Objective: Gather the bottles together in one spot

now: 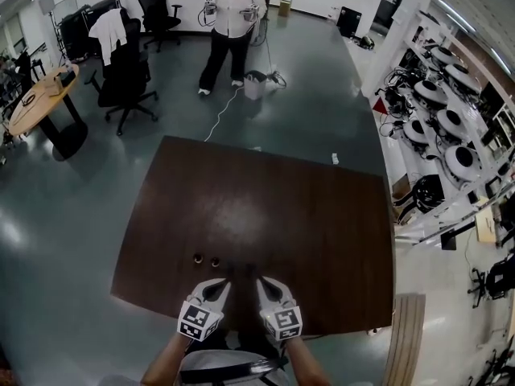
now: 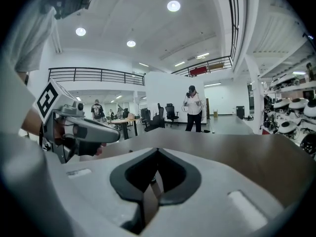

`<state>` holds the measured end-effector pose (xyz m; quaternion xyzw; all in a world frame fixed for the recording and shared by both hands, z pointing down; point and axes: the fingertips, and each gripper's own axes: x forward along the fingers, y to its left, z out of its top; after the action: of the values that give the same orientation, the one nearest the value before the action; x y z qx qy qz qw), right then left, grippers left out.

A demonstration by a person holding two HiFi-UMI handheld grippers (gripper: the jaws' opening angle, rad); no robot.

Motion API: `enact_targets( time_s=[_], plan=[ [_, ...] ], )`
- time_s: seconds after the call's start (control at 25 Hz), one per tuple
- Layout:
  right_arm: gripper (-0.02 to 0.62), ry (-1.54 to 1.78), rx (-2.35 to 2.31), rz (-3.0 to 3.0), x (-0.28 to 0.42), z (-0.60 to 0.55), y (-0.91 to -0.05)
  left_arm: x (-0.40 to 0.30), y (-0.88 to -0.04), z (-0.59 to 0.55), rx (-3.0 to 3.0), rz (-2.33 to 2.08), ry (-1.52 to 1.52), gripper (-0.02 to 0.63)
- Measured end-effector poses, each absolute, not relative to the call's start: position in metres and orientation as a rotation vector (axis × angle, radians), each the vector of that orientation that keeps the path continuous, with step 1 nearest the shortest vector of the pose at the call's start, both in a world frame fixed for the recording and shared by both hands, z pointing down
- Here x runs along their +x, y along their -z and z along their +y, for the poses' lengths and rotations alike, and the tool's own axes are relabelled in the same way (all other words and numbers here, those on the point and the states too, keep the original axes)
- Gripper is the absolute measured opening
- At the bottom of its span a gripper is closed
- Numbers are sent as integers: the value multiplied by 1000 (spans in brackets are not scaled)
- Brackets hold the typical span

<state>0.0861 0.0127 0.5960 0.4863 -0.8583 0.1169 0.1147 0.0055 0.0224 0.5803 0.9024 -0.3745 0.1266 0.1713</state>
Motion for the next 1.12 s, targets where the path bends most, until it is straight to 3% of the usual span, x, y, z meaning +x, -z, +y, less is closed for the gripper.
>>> enact_targets(
  time_s=[1.12],
  plan=[
    [2,-358,1507,-2554,106,2,-564,8,-542,5,2626,-1085,-343,1]
  ],
)
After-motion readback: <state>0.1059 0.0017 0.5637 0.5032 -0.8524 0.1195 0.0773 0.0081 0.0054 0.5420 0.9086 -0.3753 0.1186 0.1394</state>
